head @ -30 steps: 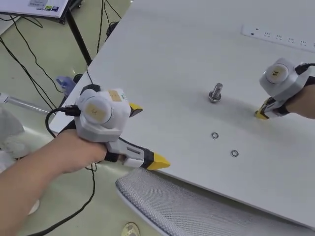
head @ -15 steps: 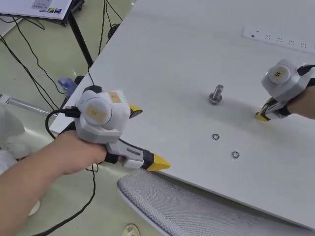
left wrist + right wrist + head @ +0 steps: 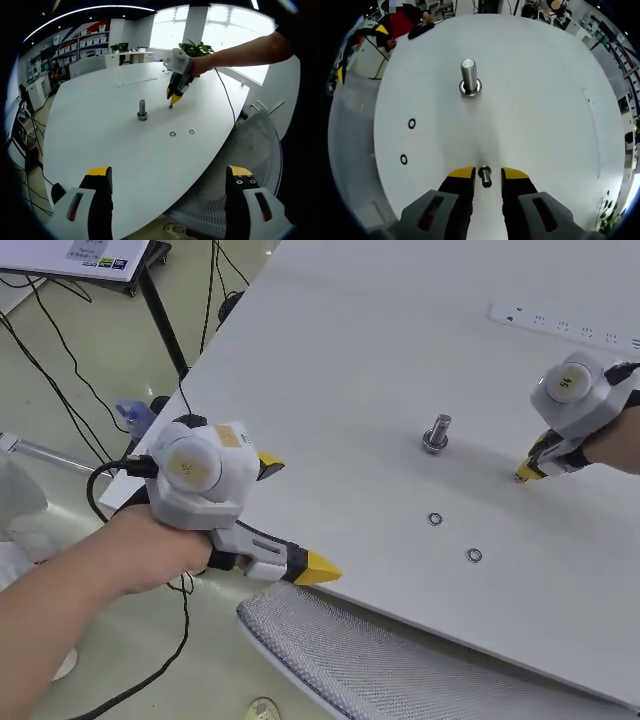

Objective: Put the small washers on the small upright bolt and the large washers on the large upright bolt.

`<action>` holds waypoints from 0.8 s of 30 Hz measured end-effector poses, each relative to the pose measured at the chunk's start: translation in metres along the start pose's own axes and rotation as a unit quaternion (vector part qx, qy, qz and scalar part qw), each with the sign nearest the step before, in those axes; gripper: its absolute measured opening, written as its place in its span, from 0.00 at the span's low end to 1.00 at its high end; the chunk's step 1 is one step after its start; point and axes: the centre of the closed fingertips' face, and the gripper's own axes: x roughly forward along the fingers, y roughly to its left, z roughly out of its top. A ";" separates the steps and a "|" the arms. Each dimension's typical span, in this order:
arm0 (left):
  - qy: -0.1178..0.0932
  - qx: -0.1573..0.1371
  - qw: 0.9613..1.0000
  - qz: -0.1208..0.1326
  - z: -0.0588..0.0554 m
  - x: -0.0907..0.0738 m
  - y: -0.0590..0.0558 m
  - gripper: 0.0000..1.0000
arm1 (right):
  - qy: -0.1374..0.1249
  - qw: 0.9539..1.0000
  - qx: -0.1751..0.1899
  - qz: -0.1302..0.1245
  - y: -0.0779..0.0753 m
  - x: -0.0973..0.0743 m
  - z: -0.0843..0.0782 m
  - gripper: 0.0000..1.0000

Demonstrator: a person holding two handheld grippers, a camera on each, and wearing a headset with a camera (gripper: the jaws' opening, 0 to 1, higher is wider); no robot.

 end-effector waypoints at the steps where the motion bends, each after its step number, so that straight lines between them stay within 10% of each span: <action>1: 0.000 0.000 1.000 0.000 0.000 0.000 -0.001 0.94 | -0.002 1.000 -0.003 0.000 0.000 -0.001 0.001 0.22; 24: -0.008 0.006 1.000 0.003 0.005 -0.005 -0.007 0.94 | -0.023 0.998 -0.052 0.023 0.045 -0.025 0.031 0.23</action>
